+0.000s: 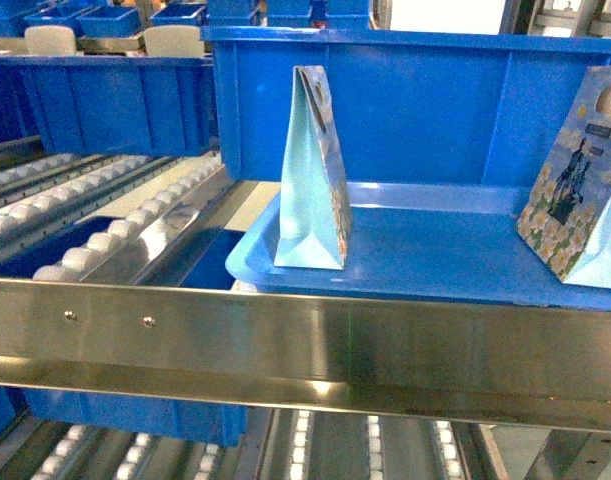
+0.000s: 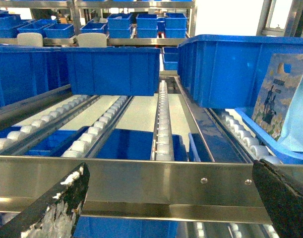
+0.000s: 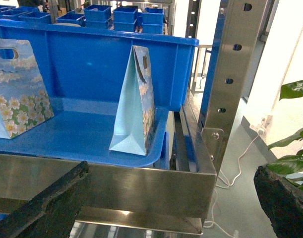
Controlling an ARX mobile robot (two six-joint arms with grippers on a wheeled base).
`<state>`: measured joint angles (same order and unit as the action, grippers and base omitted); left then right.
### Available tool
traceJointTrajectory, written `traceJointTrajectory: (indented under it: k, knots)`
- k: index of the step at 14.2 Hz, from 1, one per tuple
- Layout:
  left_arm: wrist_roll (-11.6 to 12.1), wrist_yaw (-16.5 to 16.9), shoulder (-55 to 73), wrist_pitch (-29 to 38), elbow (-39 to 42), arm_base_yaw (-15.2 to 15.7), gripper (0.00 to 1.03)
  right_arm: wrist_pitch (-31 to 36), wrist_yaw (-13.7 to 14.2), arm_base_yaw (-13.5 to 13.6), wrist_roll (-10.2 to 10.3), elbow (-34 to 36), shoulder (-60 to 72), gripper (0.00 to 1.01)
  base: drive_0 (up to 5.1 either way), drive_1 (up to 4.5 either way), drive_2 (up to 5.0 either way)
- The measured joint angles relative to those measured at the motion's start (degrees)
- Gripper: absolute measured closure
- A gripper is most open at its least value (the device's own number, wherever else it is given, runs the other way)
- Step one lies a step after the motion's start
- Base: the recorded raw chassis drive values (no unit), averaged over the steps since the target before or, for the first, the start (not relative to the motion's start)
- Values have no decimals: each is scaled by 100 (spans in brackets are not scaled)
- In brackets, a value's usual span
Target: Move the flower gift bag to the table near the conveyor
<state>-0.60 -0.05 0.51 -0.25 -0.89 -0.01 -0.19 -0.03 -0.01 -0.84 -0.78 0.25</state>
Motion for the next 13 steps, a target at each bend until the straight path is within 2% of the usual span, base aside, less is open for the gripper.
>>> traceJointTrajectory:
  k: [6,8,9,11,13]
  knots:
    - [0,0,0,0,0,0,5,0,0,0,0,0,0,3,0,0,0]
    - [-74,-44,-31,-129,2,17,5,348,-22,0,13,0,164,3,0,0,0]
    - [-92,28,-22,-2,2,79,5,610,-192,-70,-2,0,376,3,0,0,0]
    - [-146,22,592,1023,0,59,5,1329,-527,-483,-7,-4,1056,3,0,0,0]
    - [-221,7,1768,2092,-26,-96,5,2159,-608,-553,-26,-33,1858,3,0,0,0]
